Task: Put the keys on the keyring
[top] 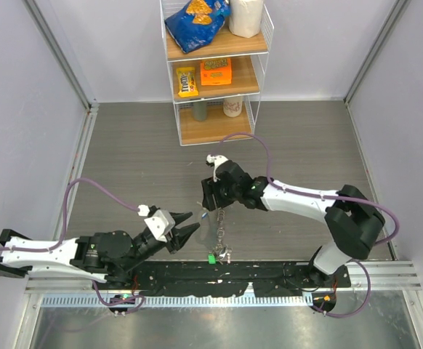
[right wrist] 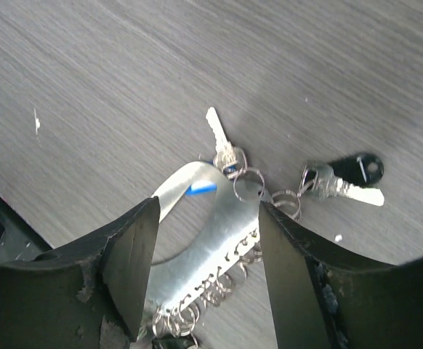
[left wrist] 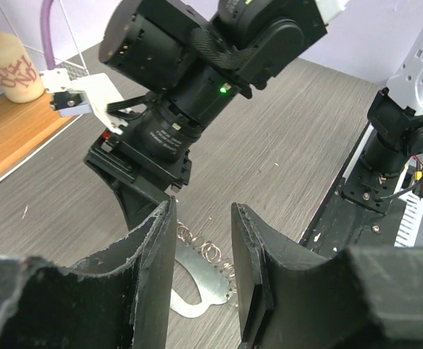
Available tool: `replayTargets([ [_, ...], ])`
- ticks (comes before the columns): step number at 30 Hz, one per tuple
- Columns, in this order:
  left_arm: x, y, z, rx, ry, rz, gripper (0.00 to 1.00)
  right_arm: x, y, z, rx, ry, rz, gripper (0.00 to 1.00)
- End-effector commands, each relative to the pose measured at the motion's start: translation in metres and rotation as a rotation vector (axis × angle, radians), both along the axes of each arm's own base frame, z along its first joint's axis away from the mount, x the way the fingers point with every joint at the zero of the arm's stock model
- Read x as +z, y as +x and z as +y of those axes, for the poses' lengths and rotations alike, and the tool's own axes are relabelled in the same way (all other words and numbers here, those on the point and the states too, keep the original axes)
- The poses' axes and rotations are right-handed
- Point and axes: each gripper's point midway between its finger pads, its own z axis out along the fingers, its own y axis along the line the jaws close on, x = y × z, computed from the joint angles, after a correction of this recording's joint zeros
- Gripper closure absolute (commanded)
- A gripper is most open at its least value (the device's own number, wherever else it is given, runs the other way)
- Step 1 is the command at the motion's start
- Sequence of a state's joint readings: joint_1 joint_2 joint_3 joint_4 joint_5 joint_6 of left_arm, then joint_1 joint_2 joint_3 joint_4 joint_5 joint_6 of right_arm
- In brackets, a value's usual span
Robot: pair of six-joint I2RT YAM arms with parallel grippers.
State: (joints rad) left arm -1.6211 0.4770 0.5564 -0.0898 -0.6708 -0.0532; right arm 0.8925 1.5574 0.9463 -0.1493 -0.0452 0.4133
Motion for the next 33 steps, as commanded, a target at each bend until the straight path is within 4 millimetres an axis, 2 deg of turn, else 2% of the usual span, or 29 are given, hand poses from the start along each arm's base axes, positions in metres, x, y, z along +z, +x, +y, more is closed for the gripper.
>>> replayTargets([
  [1,0.005,0.003,0.005,0.027,-0.057,0.017,0.59,0.015,0.025,0.018,0.011,0.008,-0.077,0.39],
  [6,0.003,0.005,0.010,0.033,-0.069,0.013,0.58,-0.004,0.030,0.027,0.032,-0.038,-0.050,0.44],
  [10,0.000,0.006,0.013,0.040,-0.074,0.010,0.57,-0.011,0.031,0.024,0.015,-0.057,-0.049,0.44],
  [11,0.000,0.006,0.014,0.041,-0.077,0.008,0.57,-0.011,0.038,0.018,-0.024,-0.081,-0.077,0.44],
  [15,-0.001,0.007,0.015,0.044,-0.075,-0.001,0.56,-0.005,0.044,0.000,-0.114,-0.094,-0.123,0.44],
  [22,-0.003,0.008,0.015,0.047,-0.063,-0.014,0.55,-0.013,0.040,-0.023,-0.226,-0.106,-0.116,0.46],
  [33,-0.005,0.008,0.021,0.049,-0.078,-0.008,0.55,-0.024,0.043,-0.025,-0.258,-0.128,-0.104,0.54],
])
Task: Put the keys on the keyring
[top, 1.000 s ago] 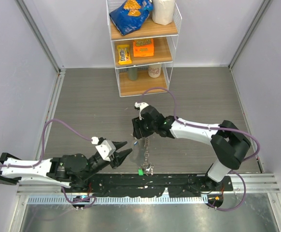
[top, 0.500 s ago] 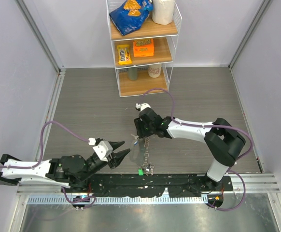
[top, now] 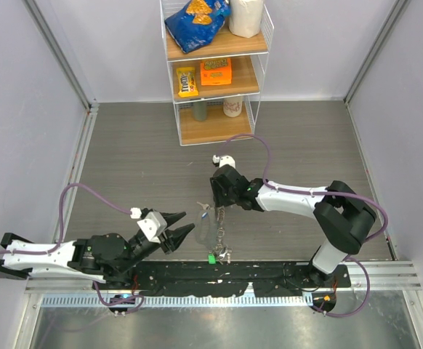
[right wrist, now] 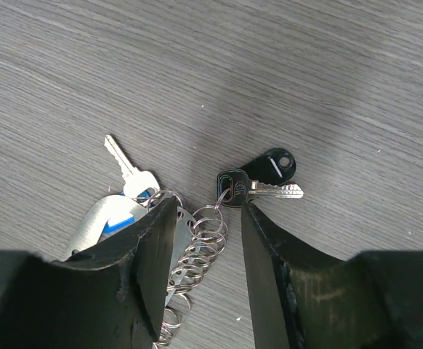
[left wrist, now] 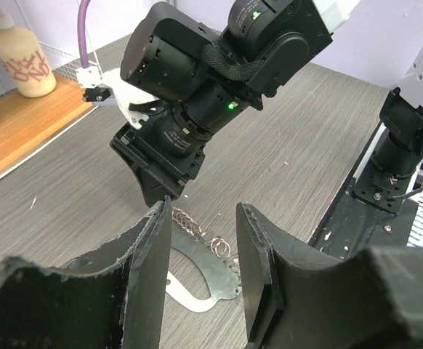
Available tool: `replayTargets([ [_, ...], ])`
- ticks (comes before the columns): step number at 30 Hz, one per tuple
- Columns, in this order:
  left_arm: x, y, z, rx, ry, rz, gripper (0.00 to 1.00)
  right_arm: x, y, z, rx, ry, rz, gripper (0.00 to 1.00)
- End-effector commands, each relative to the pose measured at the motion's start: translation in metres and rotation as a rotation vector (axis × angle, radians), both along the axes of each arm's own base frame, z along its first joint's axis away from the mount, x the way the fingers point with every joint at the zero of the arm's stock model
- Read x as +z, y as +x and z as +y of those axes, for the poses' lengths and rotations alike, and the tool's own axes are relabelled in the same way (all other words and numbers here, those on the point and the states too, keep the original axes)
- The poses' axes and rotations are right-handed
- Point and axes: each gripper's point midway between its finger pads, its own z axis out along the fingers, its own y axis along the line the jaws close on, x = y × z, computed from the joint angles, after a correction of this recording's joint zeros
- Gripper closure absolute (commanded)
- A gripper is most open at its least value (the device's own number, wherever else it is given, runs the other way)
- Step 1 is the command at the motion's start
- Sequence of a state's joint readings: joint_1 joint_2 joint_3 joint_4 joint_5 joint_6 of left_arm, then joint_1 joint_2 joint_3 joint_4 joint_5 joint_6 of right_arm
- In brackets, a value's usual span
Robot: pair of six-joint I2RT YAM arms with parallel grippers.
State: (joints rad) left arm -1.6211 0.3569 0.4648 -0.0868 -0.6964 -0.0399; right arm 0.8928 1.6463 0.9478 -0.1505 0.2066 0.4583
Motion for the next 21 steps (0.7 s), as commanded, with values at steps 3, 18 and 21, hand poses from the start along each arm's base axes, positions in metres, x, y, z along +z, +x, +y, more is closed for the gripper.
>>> replayTargets([
  [3,0.011,0.004,0.007,0.024,-0.063,0.001,0.54,0.009,0.014,0.004,-0.054,0.026,-0.052,0.57],
  [18,0.008,0.006,0.009,0.038,-0.049,-0.004,0.53,-0.008,0.015,0.009,-0.052,0.000,-0.016,0.64],
  [21,0.008,0.006,0.009,0.037,-0.051,-0.005,0.53,-0.011,0.016,0.008,-0.055,-0.009,-0.016,0.68],
])
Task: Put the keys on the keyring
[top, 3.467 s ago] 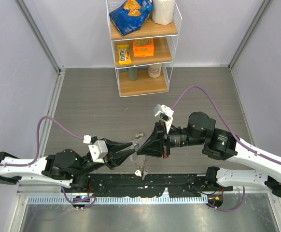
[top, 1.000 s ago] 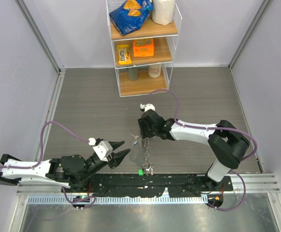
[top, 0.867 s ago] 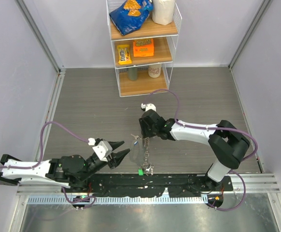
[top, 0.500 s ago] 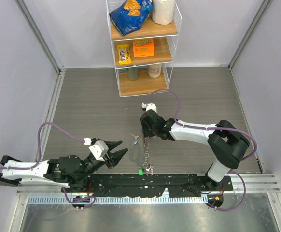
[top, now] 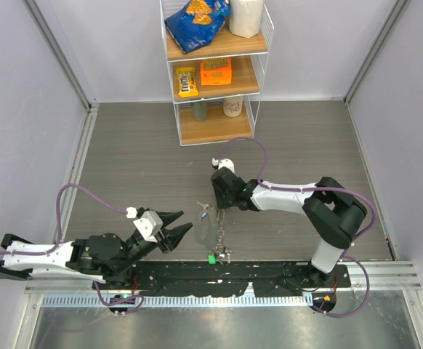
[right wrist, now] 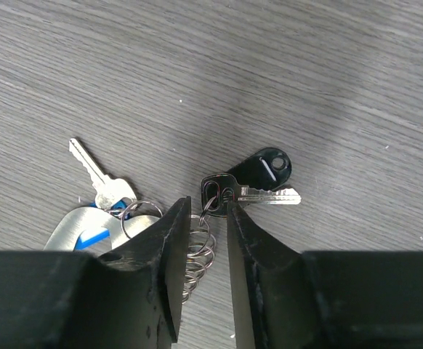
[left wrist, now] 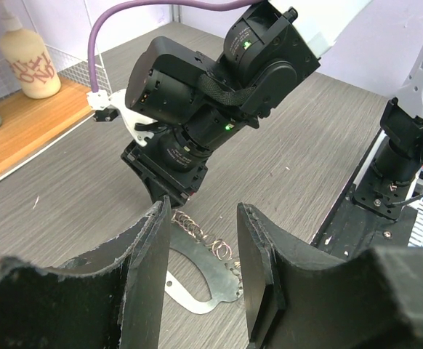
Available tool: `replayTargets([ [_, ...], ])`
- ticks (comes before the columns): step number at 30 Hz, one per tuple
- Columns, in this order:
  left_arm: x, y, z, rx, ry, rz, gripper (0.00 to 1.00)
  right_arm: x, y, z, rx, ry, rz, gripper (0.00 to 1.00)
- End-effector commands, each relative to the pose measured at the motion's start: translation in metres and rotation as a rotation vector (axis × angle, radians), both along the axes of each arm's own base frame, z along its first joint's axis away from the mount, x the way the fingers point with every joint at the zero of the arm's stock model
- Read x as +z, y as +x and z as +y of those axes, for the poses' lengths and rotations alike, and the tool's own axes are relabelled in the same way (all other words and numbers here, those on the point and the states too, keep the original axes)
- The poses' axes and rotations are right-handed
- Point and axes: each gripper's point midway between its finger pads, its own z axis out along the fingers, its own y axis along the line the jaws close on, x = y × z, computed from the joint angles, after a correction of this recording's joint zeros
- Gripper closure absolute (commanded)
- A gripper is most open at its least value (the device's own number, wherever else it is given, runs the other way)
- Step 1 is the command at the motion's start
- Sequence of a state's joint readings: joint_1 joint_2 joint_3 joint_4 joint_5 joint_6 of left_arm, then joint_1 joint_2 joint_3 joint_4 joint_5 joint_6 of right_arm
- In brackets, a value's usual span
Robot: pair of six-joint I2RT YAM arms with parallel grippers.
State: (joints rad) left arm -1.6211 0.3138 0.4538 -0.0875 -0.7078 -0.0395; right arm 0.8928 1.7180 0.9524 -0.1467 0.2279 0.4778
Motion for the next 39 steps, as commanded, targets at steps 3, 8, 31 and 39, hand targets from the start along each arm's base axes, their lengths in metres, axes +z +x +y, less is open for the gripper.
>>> replayTargets([
  [3,0.005,0.004,0.003,0.027,-0.023,-0.004,0.53,0.012,0.016,0.010,-0.032,0.030,-0.054,0.79],
  [8,0.004,0.004,0.003,0.030,-0.024,-0.001,0.53,0.010,0.018,0.007,-0.030,0.006,-0.065,0.95],
  [31,0.016,0.001,0.002,0.012,-0.055,0.015,0.54,0.146,0.008,-0.003,0.018,0.180,-0.429,0.95],
  [39,0.025,-0.001,0.003,-0.006,-0.094,0.030,0.54,0.214,-0.006,-0.009,0.058,0.328,-0.568,0.95],
])
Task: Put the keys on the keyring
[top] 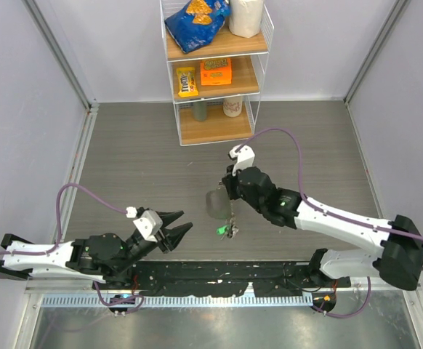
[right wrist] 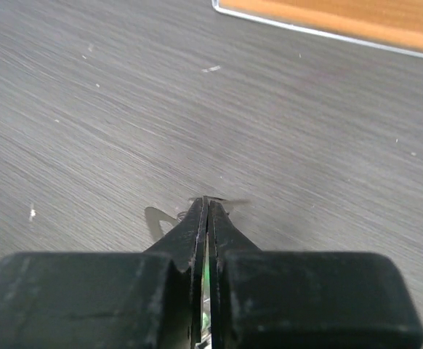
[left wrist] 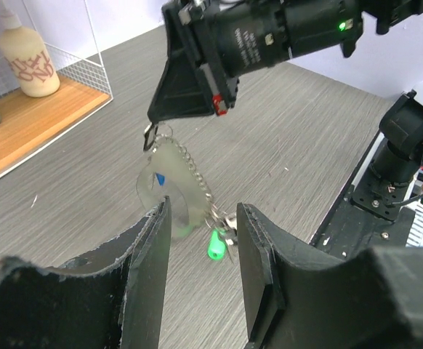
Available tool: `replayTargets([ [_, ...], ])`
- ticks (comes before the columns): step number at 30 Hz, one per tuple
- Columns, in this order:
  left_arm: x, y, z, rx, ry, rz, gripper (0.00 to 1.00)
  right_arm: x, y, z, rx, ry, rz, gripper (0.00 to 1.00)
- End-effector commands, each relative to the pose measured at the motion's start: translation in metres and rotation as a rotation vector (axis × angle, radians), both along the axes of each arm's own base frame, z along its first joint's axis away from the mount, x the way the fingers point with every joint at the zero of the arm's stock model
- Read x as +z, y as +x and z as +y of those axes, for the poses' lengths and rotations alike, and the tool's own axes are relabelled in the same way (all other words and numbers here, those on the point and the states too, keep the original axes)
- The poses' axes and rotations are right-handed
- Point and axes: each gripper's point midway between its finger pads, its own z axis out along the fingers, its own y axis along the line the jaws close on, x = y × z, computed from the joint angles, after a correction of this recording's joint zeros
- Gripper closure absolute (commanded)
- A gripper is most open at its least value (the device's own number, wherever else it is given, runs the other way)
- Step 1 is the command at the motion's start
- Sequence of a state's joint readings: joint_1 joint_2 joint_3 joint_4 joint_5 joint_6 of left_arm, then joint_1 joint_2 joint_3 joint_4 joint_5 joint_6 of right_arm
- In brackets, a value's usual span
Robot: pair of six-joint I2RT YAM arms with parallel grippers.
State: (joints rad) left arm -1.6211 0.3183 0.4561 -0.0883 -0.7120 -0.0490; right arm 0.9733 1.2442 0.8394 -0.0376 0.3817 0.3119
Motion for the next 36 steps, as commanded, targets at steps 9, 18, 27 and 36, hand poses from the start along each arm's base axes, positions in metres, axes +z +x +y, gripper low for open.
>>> replayTargets([
  [9,0.051,-0.019,-0.009,-0.129,-0.170,0.023,0.54,0.136,-0.028,0.005,0.164,0.280,-0.218,0.95],
  [18,0.075,-0.035,-0.023,-0.226,-0.246,0.028,0.53,0.184,-0.072,0.013,0.366,0.367,-0.150,0.94],
  [27,0.091,-0.042,-0.027,-0.266,-0.286,0.033,0.54,0.203,-0.115,0.021,0.560,0.448,-0.059,0.95],
  [36,0.114,-0.050,-0.029,-0.317,-0.349,0.017,0.53,0.202,-0.132,0.022,0.602,0.484,-0.011,0.94],
])
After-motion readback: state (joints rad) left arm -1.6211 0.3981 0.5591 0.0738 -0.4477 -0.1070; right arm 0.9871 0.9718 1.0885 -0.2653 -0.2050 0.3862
